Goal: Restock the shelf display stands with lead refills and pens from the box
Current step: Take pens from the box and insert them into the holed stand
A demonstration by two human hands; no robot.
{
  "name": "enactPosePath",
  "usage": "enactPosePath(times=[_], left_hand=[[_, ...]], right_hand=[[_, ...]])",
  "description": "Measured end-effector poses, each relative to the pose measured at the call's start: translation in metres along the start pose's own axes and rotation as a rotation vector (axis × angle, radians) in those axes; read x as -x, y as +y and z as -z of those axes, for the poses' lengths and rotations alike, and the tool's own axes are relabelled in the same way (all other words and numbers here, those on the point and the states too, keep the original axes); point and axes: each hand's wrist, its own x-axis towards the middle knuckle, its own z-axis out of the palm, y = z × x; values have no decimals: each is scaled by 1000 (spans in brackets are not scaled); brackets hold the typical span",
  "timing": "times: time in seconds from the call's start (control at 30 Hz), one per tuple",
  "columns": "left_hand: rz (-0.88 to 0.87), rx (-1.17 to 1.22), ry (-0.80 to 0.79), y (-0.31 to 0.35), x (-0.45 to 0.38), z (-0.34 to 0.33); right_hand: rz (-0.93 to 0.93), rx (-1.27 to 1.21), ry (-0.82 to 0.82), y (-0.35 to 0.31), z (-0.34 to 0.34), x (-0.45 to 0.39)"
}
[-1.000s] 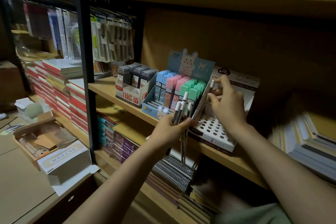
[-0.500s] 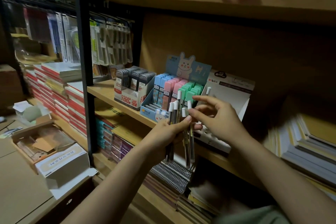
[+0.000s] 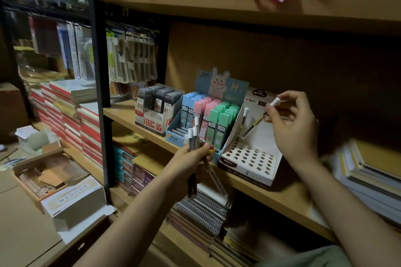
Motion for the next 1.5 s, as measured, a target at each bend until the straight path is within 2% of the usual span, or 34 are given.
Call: enactPosePath(times=[0.1, 0.3, 0.43, 0.77, 1.0, 1.37, 1.5], left_hand=[[91, 6, -40, 4, 0, -3], [146, 279, -235, 4, 2, 4], [126, 250, -317, 6, 1, 12], [-1, 66, -289, 3, 5, 5], [-98, -86, -187, 1, 6, 0], [-104, -105, -208, -1, 10, 1], [-108, -81, -247, 0, 10, 1]], right_hand=[[-9, 1, -8, 7, -9, 1], [-16, 35, -35, 14, -18, 2], [-8, 37, -35, 12, -19, 0], [7, 76, -38, 14, -24, -4], [31, 187, -32, 11, -33, -7], [40, 350, -57, 16, -47, -4], [25, 306, -57, 17, -46, -4]])
